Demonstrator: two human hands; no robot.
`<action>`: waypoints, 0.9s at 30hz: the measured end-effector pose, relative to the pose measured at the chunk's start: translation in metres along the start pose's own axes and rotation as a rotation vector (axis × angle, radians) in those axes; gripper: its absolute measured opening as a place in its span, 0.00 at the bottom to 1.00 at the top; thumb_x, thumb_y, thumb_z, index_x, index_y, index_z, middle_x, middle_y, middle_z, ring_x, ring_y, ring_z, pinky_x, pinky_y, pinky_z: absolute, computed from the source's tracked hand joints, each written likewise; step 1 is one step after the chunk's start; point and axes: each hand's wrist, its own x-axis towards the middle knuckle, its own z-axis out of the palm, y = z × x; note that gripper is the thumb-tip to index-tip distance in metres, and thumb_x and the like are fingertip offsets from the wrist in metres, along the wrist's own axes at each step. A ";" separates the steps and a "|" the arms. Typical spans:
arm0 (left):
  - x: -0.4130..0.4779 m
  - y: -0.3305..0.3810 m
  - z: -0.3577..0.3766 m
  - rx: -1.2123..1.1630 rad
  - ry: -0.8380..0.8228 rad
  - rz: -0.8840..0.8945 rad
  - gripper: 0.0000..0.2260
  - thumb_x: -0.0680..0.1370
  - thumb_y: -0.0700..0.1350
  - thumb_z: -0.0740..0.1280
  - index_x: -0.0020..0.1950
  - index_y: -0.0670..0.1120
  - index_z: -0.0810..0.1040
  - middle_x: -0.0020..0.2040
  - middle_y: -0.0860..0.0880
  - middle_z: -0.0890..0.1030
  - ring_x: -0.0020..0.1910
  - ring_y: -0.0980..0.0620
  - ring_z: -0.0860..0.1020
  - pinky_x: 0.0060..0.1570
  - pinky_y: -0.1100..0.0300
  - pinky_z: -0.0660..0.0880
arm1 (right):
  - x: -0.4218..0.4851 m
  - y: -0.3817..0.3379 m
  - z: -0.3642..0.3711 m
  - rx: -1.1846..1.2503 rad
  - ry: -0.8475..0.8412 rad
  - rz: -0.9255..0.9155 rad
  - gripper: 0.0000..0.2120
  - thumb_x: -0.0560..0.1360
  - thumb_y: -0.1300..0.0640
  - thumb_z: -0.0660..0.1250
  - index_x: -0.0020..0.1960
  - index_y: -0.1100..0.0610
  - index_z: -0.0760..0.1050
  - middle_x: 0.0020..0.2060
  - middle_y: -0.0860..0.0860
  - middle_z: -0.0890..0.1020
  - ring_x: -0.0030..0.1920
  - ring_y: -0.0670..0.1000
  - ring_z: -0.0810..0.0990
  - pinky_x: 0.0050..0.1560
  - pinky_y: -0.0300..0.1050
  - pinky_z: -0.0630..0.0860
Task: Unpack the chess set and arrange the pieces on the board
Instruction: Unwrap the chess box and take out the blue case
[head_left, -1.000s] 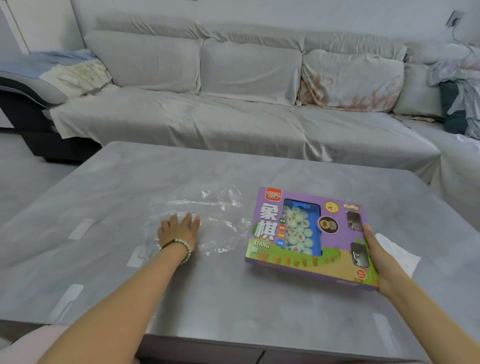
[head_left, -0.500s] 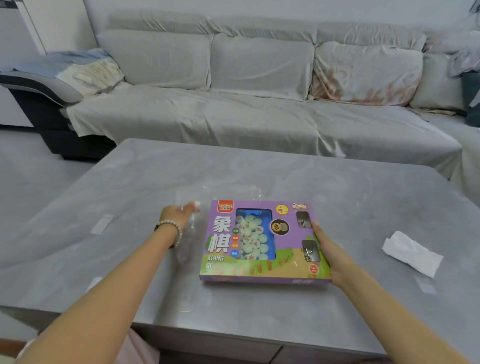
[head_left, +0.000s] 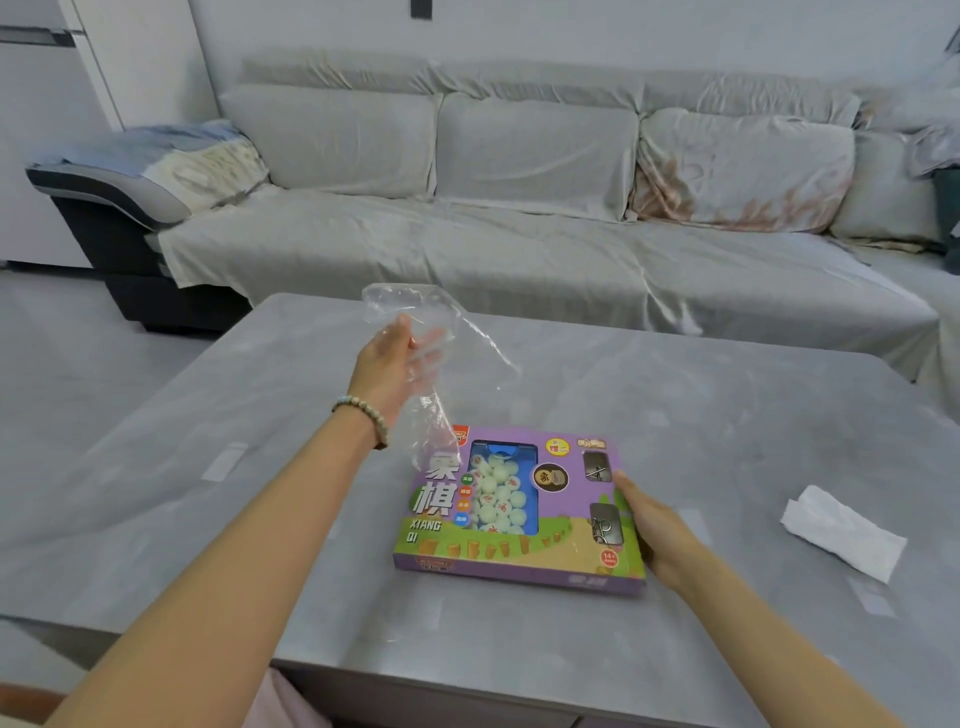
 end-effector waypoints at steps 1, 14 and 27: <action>-0.003 0.001 0.004 -0.017 -0.030 0.017 0.12 0.80 0.52 0.58 0.40 0.48 0.66 0.55 0.47 0.81 0.55 0.47 0.80 0.58 0.50 0.74 | -0.002 -0.001 -0.002 -0.054 -0.002 -0.021 0.17 0.77 0.45 0.62 0.52 0.58 0.80 0.42 0.55 0.85 0.39 0.55 0.84 0.41 0.47 0.79; -0.035 0.041 0.110 -0.159 -0.631 -0.150 0.16 0.78 0.54 0.56 0.43 0.44 0.76 0.57 0.44 0.81 0.56 0.45 0.79 0.52 0.53 0.78 | -0.046 -0.116 -0.042 0.022 -0.010 -0.682 0.58 0.50 0.23 0.68 0.72 0.47 0.56 0.68 0.48 0.69 0.67 0.45 0.68 0.69 0.47 0.60; -0.044 -0.111 0.246 0.416 -0.480 -0.375 0.13 0.79 0.53 0.60 0.43 0.45 0.75 0.34 0.56 0.82 0.27 0.59 0.76 0.28 0.66 0.74 | -0.013 -0.082 -0.266 0.053 0.575 -0.500 0.12 0.76 0.48 0.65 0.47 0.57 0.77 0.35 0.51 0.79 0.27 0.44 0.76 0.35 0.39 0.70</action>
